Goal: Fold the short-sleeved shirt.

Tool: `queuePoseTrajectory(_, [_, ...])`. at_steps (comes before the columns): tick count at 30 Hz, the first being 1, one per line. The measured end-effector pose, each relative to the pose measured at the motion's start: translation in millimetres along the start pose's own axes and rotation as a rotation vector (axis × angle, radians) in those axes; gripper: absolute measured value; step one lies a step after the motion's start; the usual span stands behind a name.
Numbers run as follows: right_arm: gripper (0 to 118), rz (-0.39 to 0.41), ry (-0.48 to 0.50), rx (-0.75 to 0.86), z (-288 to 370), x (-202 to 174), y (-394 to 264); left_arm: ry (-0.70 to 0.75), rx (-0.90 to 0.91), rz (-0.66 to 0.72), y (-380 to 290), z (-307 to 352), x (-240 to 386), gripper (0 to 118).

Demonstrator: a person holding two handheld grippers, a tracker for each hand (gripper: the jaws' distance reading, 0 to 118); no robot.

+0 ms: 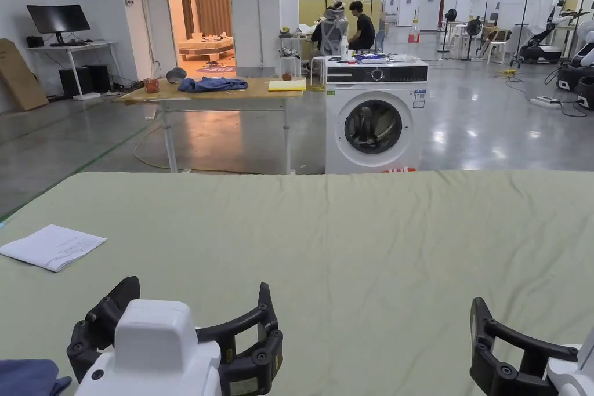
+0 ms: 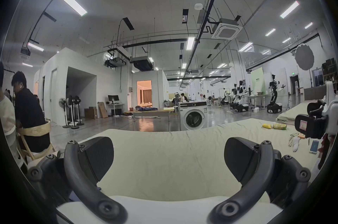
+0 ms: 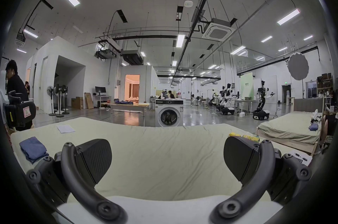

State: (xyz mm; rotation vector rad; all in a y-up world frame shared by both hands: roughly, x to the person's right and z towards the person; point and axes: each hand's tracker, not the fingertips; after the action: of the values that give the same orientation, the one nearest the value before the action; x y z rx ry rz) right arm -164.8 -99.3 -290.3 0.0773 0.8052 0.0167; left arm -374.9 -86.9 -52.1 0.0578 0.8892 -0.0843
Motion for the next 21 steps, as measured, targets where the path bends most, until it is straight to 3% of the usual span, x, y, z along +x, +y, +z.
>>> queuePoseTrajectory(21, [118, 0.019, 0.038, 0.001, 2, -17, 9, 0.007, -0.092, 0.099, 7, -11, -5, 108])
